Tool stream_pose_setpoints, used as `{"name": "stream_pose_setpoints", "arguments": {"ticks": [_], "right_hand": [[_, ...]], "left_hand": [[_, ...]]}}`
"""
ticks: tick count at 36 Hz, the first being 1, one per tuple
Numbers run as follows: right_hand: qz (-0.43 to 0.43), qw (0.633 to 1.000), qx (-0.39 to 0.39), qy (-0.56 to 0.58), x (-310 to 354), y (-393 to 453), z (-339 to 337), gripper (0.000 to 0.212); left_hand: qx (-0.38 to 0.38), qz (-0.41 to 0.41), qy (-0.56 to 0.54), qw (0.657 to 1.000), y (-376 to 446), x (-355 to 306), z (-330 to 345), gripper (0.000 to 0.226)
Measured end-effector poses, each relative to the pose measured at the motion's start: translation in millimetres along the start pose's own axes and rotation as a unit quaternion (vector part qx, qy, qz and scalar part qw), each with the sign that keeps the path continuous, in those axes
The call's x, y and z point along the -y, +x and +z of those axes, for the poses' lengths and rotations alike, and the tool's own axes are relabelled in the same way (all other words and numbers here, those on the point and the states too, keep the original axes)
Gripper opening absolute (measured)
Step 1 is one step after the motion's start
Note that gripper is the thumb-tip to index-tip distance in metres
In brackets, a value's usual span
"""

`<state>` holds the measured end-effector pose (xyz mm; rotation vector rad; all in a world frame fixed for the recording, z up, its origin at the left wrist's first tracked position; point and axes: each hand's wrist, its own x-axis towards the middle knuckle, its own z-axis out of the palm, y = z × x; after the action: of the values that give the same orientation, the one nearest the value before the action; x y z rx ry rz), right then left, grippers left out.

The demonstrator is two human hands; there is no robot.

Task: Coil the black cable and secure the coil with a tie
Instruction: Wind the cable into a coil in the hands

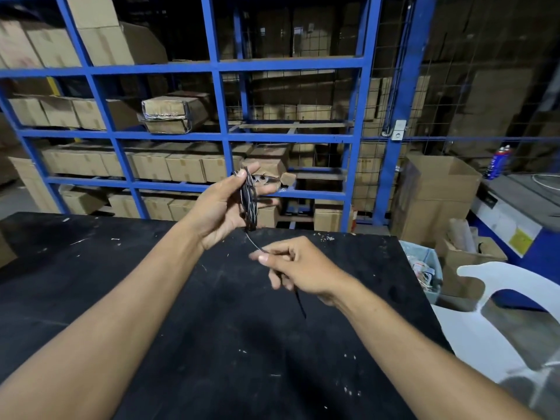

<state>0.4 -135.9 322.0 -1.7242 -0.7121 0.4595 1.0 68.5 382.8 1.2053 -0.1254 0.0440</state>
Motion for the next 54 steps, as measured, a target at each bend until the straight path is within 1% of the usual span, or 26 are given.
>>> {"name": "stream_pose_setpoints", "arguments": {"ticks": [3,7,11,13,15,17,19,22,25,28,33,36,40,43,47,50,52,54], "right_hand": [[-0.017,0.996,-0.033,-0.076,22,-4,-11,0.020],[-0.057,0.980,-0.046,-0.186,48,-3,-37,0.016],[-0.118,0.970,-0.055,-0.206,69,1,-64,0.006],[-0.142,0.969,-0.050,-0.197,74,3,-75,0.007],[-0.168,0.968,-0.041,-0.180,74,8,-85,0.008],[-0.186,0.970,-0.039,-0.153,69,13,-94,0.007],[-0.193,0.974,-0.054,-0.102,59,17,-102,0.006],[-0.177,0.980,-0.088,0.019,38,19,-104,0.009],[-0.137,0.979,-0.128,0.079,15,15,-97,0.015],[-0.081,0.977,-0.167,0.104,-4,8,-84,0.019],[-0.019,0.976,-0.186,0.110,-30,-4,-63,0.020],[0.006,0.983,-0.170,0.064,-39,-14,-55,0.020],[0.015,0.992,-0.128,0.014,-35,-32,-52,0.022],[0.000,0.989,-0.135,-0.061,-23,-45,-61,0.020],[-0.030,0.979,-0.121,-0.163,4,-59,-79,0.016],[-0.057,0.961,-0.113,-0.245,28,-64,-95,0.012],[-0.067,0.954,-0.096,-0.278,43,-67,-109,0.007],[-0.079,0.956,-0.063,-0.274,55,-68,-122,0.003]], "left_hand": [[0.003,-0.014,0.080,0.997,-4,-1,-3,0.038],[0.046,-0.053,0.208,0.976,-11,3,-3,0.038],[0.106,-0.119,0.235,0.959,-15,9,1,0.038],[0.151,-0.159,0.213,0.952,-17,12,4,0.047],[0.190,-0.180,0.178,0.949,-16,15,8,0.049],[0.224,-0.180,0.154,0.945,-17,16,12,0.050],[0.254,-0.175,0.112,0.945,-17,15,17,0.053],[0.281,-0.164,0.027,0.945,-17,15,27,0.056],[0.300,-0.136,-0.045,0.943,-13,17,39,0.057],[0.284,-0.108,-0.068,0.950,-6,20,49,0.057],[0.218,-0.061,-0.085,0.970,11,29,57,0.050],[0.186,-0.030,-0.088,0.978,19,32,61,0.048],[0.118,0.017,-0.021,0.993,26,36,68,0.047],[0.078,0.052,0.077,0.993,29,40,73,0.044],[0.077,0.050,0.198,0.976,28,49,78,0.042],[0.107,0.038,0.291,0.950,27,55,80,0.043],[0.141,0.012,0.295,0.945,23,58,83,0.037],[0.177,-0.025,0.272,0.946,18,59,86,0.034]]}}
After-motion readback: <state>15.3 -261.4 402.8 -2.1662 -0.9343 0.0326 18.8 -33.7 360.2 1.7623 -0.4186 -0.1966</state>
